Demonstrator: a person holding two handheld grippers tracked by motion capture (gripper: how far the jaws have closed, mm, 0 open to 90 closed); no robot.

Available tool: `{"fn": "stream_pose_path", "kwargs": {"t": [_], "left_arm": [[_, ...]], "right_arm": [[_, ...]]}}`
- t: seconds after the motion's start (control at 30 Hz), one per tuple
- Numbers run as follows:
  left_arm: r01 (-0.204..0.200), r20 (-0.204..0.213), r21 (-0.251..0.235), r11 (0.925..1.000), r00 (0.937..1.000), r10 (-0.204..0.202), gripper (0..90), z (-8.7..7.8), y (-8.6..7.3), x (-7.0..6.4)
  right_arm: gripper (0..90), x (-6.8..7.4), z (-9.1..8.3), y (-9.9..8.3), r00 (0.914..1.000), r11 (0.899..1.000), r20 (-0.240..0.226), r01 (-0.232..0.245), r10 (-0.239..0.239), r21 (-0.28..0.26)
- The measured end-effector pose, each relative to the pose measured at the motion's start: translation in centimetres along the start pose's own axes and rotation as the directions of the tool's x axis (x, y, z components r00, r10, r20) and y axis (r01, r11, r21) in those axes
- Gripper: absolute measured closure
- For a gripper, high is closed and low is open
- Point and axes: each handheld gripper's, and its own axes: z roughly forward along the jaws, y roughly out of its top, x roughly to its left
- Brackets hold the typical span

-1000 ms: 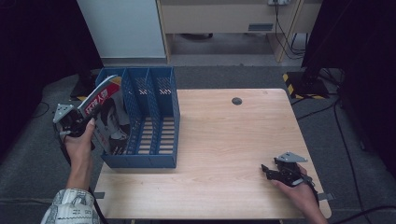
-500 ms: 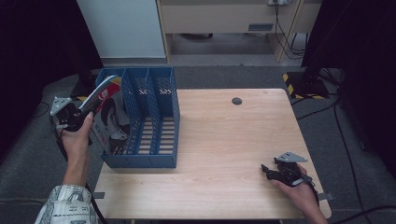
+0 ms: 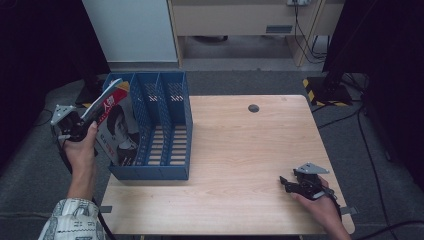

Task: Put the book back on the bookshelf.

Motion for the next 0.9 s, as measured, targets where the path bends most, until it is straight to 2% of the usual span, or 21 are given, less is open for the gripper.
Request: {"fn": "stream_pose_path", "kwargs": {"t": [0.07,0.2,0.37,0.73,0.9], "left_arm": [[0.006,0.01,-0.015,0.9999,0.9999,-0.006,86.4,-0.23,0.09,0.0],[0.003,-0.008,-0.037,0.9993,1.0,-0.003,86.6,-0.56,0.38,-0.16],[0.007,0.001,-0.074,0.9973,1.0,-0.007,86.6,-0.62,0.64,-0.38],[0.014,-0.001,-0.12,0.9926,0.9999,-0.014,86.6,0.04,0.49,-0.43],[-0.005,0.001,-0.138,0.9904,1.0,0.005,86.6,0.29,0.61,-0.63]], "right_arm": [[34.4,-0.01,0.0,0.0,1.0,1.0,0.0,0.001,-0.001,-0.001],[34.3,0.0,0.0,0.0,1.0,1.0,0.001,0.001,-0.001,-0.001],[34.3,-0.01,0.0,0.0,1.0,1.0,0.0,0.001,-0.001,-0.001],[34.5,0.02,0.0,-0.01,1.0,1.0,0.001,0.0,0.0,-0.001],[34.4,0.02,0.0,-0.01,1.0,1.0,0.001,0.0,0.0,-0.001]]}}
